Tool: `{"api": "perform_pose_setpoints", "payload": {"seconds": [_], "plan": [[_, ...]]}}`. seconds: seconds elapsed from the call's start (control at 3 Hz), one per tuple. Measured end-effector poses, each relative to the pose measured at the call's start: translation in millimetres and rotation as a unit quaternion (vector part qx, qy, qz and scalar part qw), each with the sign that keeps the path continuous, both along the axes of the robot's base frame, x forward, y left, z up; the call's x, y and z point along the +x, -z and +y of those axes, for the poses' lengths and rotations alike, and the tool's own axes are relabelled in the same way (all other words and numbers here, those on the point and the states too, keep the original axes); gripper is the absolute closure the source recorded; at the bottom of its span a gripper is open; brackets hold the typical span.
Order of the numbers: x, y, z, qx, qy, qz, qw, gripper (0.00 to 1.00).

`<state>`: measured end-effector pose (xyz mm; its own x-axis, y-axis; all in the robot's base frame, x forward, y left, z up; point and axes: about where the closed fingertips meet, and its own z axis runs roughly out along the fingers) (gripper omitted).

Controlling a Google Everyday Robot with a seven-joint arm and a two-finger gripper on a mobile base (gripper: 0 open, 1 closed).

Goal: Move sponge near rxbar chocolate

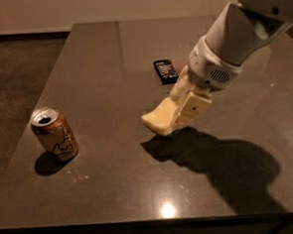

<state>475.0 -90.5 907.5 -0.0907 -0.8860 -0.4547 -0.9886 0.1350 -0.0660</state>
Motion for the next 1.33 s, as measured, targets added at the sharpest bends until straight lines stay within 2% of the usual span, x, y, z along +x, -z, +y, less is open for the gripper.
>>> {"api": "perform_pose_setpoints", "payload": {"seconds": [0.33,0.67,1.0,1.33], "plan": [[44.7,-7.9,-10.6,0.021,0.023,0.002,0.9995,1.00],[90.1,-2.9,-14.1,0.037,0.056,0.006,0.9978,1.00],[130.6,4.9,-22.0,0.041,0.093,-0.002,0.9948,1.00],[161.0,19.1,-28.2,0.031,0.113,-0.012,0.9931,0.84]]}}
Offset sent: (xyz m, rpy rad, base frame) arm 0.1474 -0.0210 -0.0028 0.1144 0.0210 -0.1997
